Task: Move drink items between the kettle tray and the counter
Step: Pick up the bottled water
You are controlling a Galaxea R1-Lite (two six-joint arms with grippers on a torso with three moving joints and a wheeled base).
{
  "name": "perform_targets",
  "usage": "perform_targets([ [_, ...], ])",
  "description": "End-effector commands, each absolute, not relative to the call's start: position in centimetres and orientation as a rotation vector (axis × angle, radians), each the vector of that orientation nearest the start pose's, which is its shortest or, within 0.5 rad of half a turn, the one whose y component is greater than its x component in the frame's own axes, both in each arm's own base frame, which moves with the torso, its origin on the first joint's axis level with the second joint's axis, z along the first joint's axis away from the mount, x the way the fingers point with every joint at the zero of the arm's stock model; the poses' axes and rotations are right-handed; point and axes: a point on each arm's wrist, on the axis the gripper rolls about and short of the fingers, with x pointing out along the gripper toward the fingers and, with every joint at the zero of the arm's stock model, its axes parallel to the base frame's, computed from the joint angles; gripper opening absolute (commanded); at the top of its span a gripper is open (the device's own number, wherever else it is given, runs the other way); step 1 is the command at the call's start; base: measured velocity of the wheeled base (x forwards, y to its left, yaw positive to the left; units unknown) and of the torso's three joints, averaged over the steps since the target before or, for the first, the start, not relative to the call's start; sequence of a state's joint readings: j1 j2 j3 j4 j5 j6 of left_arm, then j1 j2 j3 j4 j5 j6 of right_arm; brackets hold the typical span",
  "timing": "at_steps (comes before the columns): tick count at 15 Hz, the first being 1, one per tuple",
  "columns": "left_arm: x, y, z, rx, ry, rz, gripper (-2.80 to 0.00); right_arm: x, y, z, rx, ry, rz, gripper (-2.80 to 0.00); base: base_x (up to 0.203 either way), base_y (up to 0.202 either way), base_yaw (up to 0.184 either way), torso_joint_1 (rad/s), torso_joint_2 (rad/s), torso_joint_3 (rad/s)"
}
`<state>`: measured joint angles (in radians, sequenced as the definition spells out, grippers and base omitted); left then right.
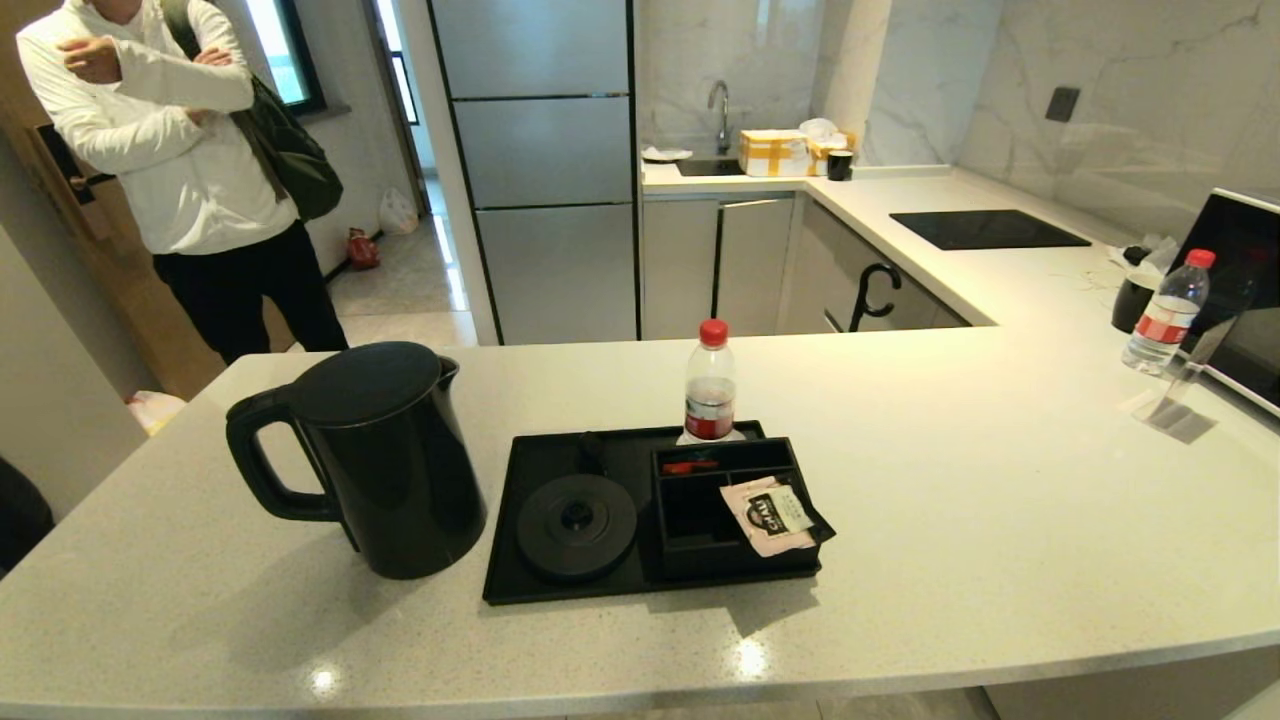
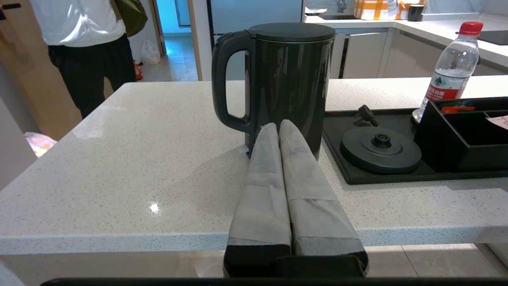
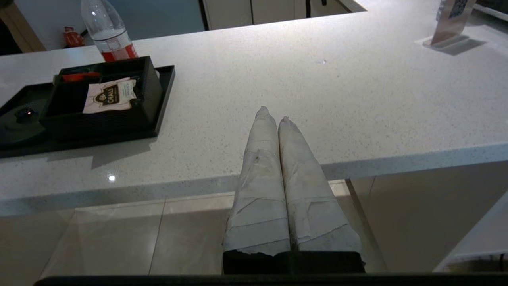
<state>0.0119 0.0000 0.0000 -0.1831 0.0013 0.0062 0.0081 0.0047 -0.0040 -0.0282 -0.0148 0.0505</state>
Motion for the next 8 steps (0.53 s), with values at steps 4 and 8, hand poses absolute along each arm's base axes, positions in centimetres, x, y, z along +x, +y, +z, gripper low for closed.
perform_targets([
  [4, -2.1, 0.0, 8.3, 0.007, -0.144, 0.014, -2.8, -2.9, 0.1, 13.5, 0.131, -0.035, 0.048, -2.8, 0.0, 0.0, 0.0, 0.0, 0.0, 0.0],
  [8, -2.1, 0.0, 8.3, 0.007, -0.144, 0.014, -2.8, -1.7, 0.2, 14.7, 0.163, 0.091, 0.11, -2.8, 0.0, 0.0, 0.0, 0.0, 0.0, 0.0],
])
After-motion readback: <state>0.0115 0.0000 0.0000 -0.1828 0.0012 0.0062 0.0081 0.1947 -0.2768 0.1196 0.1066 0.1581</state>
